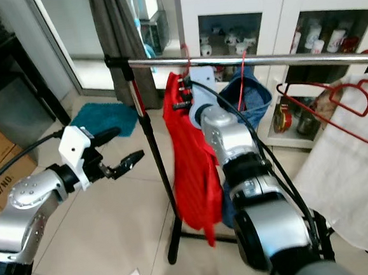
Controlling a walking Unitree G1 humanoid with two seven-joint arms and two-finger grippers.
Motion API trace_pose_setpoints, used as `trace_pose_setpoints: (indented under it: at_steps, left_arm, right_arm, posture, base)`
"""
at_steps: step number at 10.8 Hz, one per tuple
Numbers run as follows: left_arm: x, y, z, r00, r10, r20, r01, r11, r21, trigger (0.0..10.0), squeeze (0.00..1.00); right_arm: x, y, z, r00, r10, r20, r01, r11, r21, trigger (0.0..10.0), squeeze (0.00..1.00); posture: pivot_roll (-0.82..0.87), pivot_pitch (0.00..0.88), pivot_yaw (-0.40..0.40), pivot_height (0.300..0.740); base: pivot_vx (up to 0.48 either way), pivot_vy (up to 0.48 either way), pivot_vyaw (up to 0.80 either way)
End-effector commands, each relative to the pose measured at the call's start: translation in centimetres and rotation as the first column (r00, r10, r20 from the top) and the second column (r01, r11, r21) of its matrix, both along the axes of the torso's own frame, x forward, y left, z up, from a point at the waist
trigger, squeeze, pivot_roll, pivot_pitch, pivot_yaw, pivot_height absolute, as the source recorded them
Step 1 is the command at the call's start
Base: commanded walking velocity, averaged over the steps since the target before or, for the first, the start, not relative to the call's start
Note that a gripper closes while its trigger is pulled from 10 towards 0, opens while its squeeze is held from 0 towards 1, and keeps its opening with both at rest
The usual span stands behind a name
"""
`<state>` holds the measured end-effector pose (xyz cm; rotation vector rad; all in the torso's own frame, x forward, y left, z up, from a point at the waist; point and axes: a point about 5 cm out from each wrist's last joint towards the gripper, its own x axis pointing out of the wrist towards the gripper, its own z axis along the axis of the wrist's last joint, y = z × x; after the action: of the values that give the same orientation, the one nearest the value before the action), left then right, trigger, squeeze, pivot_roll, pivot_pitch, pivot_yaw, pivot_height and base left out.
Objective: Hang hanger
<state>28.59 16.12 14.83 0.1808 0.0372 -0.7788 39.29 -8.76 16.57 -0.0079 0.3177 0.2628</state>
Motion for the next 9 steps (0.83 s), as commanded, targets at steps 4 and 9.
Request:
trace_pose_setpoints:
  at_steps: [4, 9]
  left_arm:
    - [-0.3, 0.3, 0.1, 1.0, 0.001, 0.001, -0.001, 1.0, -0.001, 10.0, 0.0]
    - [0.0, -0.3, 0.4, 0.999, 0.031, 0.02, -0.029, 0.996, -0.085, 10.0, 0.0]
  right_arm:
    - [-0.2, 1.2, -2.0, 0.99, 0.04, -0.139, -0.05, 0.996, -0.068, 10.0, 0.0]
    - [-0.2, 0.4, 0.1, 0.99, 0.133, 0.05, -0.133, 0.991, 0.01, 10.0, 1.0]
  posture:
    - [-0.05, 0.0, 0.101, 0.74]
    - [-0.06, 0.0, 0.116, 0.74]
  base:
    - [0.0, 0.0, 0.0]
    - [0.0, 0.0, 0.0]
